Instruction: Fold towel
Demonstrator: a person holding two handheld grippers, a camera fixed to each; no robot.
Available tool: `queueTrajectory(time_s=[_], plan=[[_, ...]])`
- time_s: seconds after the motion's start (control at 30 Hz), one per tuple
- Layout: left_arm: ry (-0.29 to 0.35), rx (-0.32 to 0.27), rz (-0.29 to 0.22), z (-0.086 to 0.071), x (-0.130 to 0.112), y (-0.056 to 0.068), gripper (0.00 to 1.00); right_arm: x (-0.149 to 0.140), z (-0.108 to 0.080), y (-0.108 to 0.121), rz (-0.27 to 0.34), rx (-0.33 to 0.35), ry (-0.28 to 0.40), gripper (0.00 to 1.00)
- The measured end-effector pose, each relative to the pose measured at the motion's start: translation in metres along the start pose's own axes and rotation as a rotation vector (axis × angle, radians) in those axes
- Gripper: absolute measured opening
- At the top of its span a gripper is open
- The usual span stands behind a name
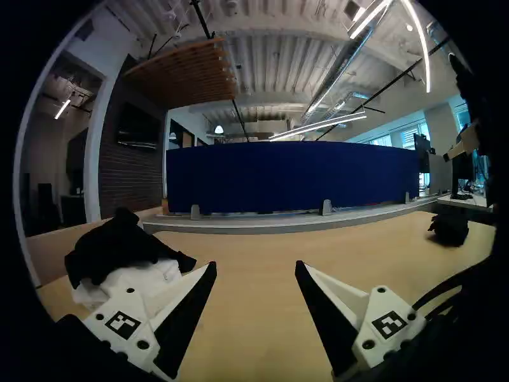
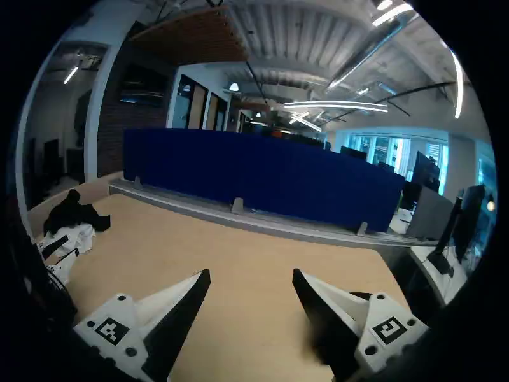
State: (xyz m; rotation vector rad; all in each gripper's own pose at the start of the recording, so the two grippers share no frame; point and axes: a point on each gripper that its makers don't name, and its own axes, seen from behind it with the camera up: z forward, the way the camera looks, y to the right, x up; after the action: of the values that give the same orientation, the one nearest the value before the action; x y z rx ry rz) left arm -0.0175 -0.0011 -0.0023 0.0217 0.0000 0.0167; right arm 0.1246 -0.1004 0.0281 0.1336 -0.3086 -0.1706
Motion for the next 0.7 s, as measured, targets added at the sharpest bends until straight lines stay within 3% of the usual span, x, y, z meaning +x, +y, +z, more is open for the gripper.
queueTrajectory(time_s=[0.4,0.7], plan=[[0.012,0.001,-0.025,-0.001,0.004,-0.002,0.91,0.009,-0.001,0.002,0.015,0.005,0.026,1.00],[0.012,0.001,-0.026,-0.001,0.004,0.000,0.91,0.023,-0.016,0.023,0.067,-0.007,0.086,1.00]])
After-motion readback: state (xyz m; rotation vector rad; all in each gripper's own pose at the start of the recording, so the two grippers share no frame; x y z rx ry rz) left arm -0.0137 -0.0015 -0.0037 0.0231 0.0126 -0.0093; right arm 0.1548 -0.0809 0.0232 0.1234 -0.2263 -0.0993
